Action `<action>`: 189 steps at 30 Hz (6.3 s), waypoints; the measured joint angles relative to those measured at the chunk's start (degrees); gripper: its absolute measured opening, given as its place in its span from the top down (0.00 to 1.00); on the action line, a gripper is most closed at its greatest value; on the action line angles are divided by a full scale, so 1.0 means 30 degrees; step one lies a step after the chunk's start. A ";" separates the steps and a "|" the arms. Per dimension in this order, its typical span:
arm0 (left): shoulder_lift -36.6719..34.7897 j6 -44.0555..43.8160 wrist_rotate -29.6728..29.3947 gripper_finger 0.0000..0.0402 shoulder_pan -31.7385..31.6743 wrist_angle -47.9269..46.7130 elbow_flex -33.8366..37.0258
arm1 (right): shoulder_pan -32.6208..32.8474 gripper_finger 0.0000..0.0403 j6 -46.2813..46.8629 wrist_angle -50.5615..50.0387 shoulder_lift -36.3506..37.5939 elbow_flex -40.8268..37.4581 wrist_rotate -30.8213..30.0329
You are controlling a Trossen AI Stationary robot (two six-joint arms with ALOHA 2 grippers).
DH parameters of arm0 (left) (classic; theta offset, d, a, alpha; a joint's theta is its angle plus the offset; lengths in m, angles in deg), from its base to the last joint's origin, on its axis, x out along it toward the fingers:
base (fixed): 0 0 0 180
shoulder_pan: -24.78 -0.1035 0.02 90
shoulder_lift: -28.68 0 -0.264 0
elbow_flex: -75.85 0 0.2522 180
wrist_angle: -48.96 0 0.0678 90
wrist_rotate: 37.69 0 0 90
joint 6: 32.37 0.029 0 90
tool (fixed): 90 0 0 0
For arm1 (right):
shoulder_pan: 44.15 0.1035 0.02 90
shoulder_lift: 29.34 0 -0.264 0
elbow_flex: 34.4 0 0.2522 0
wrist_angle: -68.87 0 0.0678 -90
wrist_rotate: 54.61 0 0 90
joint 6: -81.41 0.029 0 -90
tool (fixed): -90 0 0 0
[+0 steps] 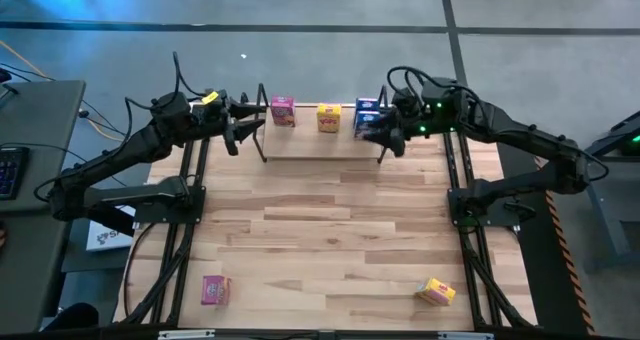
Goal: Stack cereal on shelf
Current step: Put the yellow cereal box aligned with the other yellow cereal box on the shelf
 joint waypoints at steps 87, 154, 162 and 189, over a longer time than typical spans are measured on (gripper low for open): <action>-0.0006 -0.2818 0.0173 0.48 0.0015 -0.1817 0.0000 | 2.4465 0.39 2.3903 -1.1354 -1.0376 -0.0495 -0.1874; -0.0013 -0.2804 -0.0376 0.48 0.0007 -0.1804 0.0000 | 0.0844 0.69 -1.1527 -1.3707 -1.7471 1.5271 -0.8639; -0.0013 -0.2804 -0.0374 0.48 0.0007 -0.1802 0.0000 | 0.0437 0.69 -1.1026 -1.4217 -1.7896 1.5221 -0.7906; -0.0006 -0.2788 -0.0380 0.48 0.0015 -0.1795 0.0000 | 0.0179 0.69 -1.2062 -1.3840 -1.8367 1.5221 -0.7840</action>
